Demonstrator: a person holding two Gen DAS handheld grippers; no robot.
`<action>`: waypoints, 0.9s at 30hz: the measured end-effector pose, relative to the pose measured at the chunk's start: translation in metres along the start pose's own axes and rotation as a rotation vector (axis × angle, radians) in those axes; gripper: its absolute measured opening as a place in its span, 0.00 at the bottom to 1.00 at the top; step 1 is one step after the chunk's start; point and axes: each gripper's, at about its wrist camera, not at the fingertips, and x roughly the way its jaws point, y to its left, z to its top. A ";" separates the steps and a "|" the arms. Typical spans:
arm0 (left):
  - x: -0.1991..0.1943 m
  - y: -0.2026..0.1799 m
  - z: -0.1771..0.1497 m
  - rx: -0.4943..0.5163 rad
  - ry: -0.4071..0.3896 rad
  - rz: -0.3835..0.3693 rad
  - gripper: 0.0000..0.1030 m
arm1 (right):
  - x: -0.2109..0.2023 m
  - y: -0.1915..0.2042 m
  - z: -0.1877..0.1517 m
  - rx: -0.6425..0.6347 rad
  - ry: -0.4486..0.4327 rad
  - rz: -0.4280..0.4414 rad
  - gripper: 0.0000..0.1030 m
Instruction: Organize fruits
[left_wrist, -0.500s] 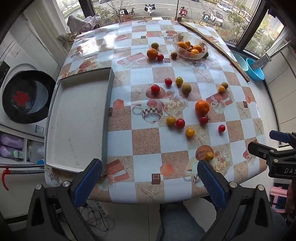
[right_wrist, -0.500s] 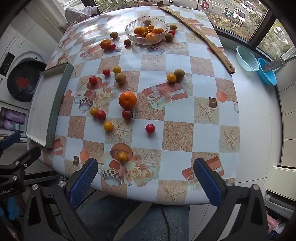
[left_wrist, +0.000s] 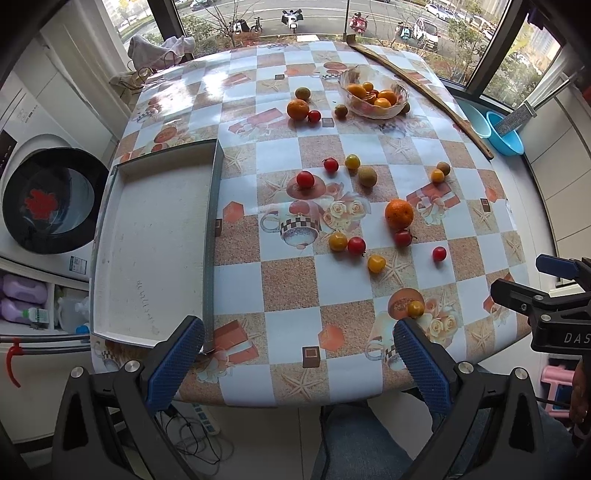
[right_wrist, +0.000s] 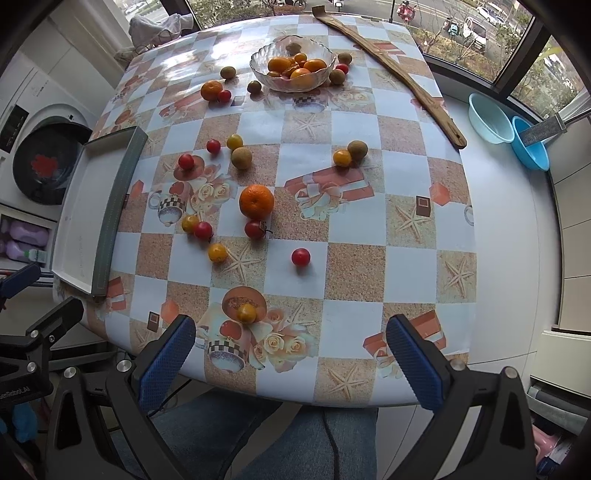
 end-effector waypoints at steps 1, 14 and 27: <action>0.000 0.001 0.000 -0.001 0.000 0.000 1.00 | 0.001 0.000 0.000 0.001 -0.001 -0.002 1.00; 0.005 0.001 -0.003 -0.010 -0.005 -0.023 1.00 | 0.003 0.001 0.000 0.001 0.004 -0.001 1.00; 0.019 0.004 -0.001 -0.024 0.043 -0.064 1.00 | 0.009 0.003 0.002 0.023 0.014 0.000 1.00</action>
